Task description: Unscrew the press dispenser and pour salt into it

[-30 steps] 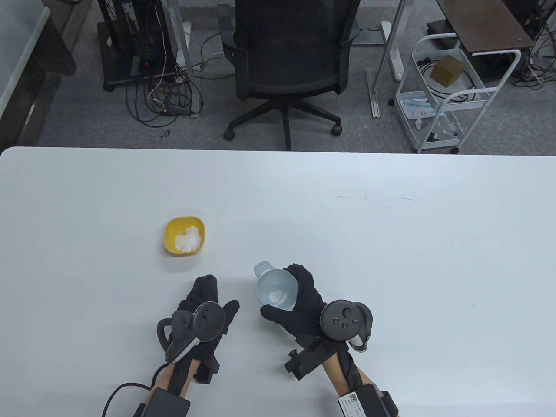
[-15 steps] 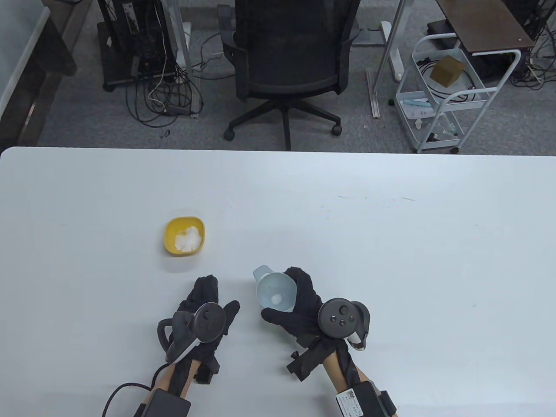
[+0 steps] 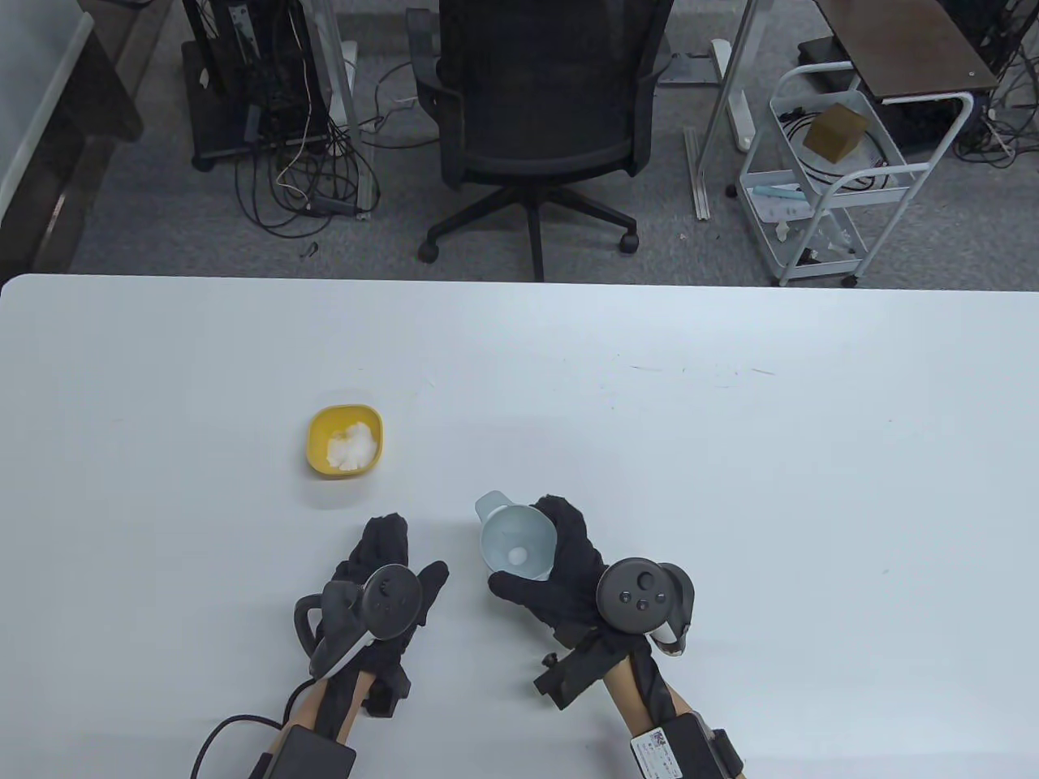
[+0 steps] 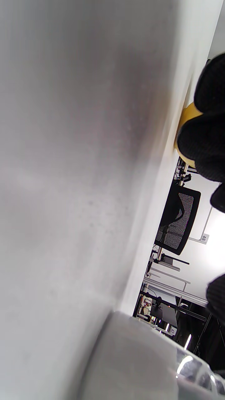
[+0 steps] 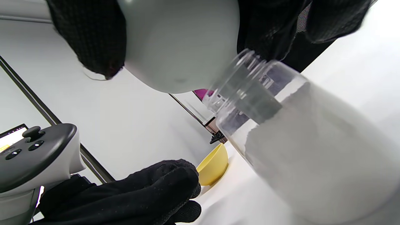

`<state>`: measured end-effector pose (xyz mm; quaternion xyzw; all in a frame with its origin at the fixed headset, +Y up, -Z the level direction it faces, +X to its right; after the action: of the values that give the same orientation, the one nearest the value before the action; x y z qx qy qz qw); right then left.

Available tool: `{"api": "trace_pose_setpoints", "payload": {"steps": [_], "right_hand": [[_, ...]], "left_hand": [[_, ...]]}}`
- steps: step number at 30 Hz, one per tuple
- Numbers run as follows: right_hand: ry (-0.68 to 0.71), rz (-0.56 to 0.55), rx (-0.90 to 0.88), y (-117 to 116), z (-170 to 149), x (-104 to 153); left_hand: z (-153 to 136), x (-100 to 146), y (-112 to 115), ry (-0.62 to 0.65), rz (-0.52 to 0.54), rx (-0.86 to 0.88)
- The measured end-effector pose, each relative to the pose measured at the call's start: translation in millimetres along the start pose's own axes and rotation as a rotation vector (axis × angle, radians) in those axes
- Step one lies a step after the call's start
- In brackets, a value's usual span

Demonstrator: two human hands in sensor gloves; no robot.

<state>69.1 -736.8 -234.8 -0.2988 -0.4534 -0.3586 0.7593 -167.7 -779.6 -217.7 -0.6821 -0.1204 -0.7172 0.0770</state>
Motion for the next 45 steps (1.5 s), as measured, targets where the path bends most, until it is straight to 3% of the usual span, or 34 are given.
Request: {"api": "trace_pose_setpoints", "payload": {"steps": [19, 23, 25, 28, 45], "right_hand": [[0.038, -0.008, -0.007, 4, 9, 0], [-0.013, 0.043, 0.139, -8, -11, 4], [-0.042, 0.024, -0.005, -7, -11, 2], [-0.008, 0.024, 0.060, -8, -9, 3], [0.005, 0.027, 0.001, -3, 1, 0]], "left_hand": [[0, 0, 0, 0.000, 0.000, 0.000], [1, 0, 0, 0.002, -0.001, -0.004], [1, 1, 0, 0.005, 0.002, -0.008], [2, 1, 0, 0.008, 0.003, -0.013], [2, 1, 0, 0.007, 0.000, -0.008]]}}
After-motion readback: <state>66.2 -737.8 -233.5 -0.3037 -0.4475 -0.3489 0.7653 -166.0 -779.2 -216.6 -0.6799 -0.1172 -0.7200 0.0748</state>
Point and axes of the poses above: the tracker on the back of each hand, its own z axis roughly to the thumb side, its own x axis roughly from the fingertips to the wrist, y = z × x, the point moved 4 cm from there along -x, roughly from the wrist to the fingertips, and after that the axes turned 1 degree about -z, right-handed, at the moved point
